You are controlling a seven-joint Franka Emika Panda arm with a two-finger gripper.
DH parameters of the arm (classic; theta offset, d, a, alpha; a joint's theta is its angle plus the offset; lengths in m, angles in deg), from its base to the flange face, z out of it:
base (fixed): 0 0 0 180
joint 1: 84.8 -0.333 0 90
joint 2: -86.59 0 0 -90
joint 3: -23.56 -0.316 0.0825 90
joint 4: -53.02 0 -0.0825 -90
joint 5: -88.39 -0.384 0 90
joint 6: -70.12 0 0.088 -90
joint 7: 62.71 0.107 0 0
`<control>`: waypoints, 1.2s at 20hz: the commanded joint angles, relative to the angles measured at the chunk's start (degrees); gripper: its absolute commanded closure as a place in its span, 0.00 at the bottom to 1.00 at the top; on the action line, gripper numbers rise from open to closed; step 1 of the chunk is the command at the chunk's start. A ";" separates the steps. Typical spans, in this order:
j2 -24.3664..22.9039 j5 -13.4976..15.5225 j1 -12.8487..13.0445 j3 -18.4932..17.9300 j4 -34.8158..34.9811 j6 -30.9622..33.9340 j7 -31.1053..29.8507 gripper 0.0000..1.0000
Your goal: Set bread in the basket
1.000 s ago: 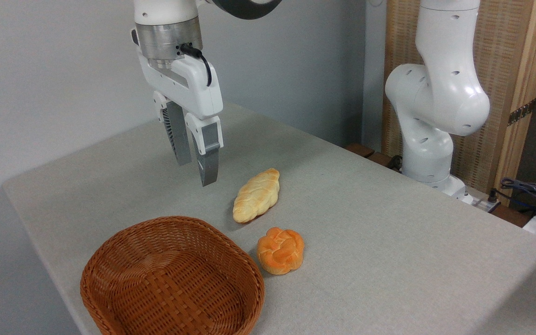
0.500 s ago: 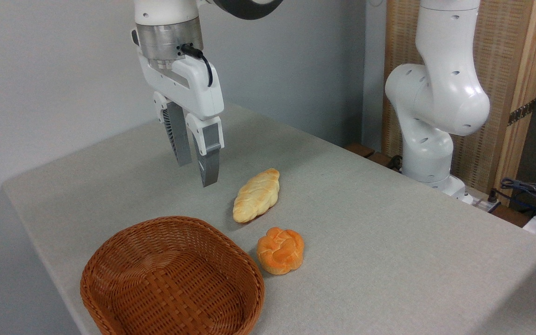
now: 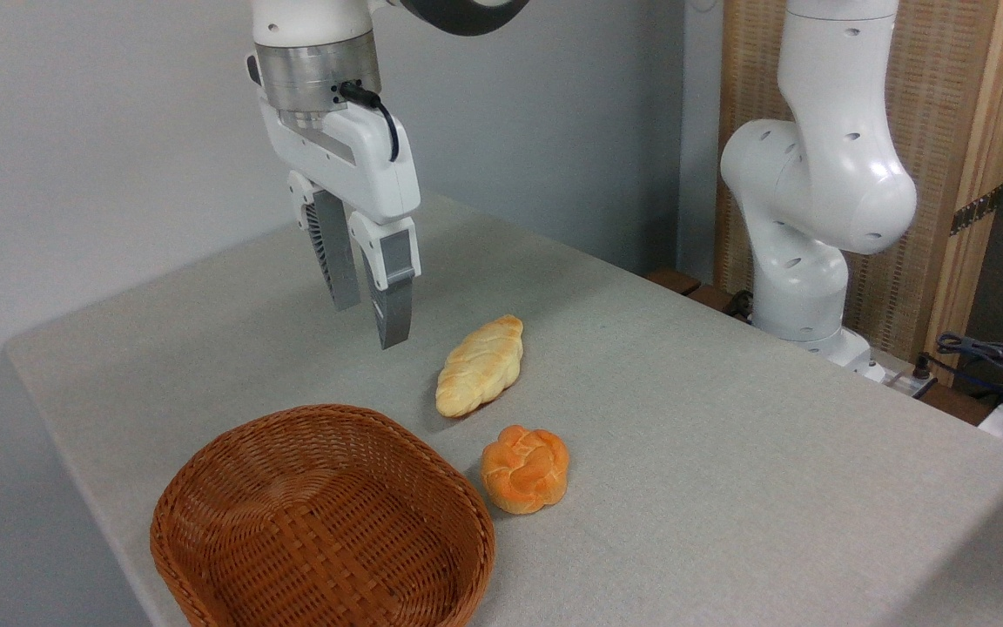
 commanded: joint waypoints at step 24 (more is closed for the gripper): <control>-0.94 0.55 0.11 -0.42 0.47 2.38 0.09 0.00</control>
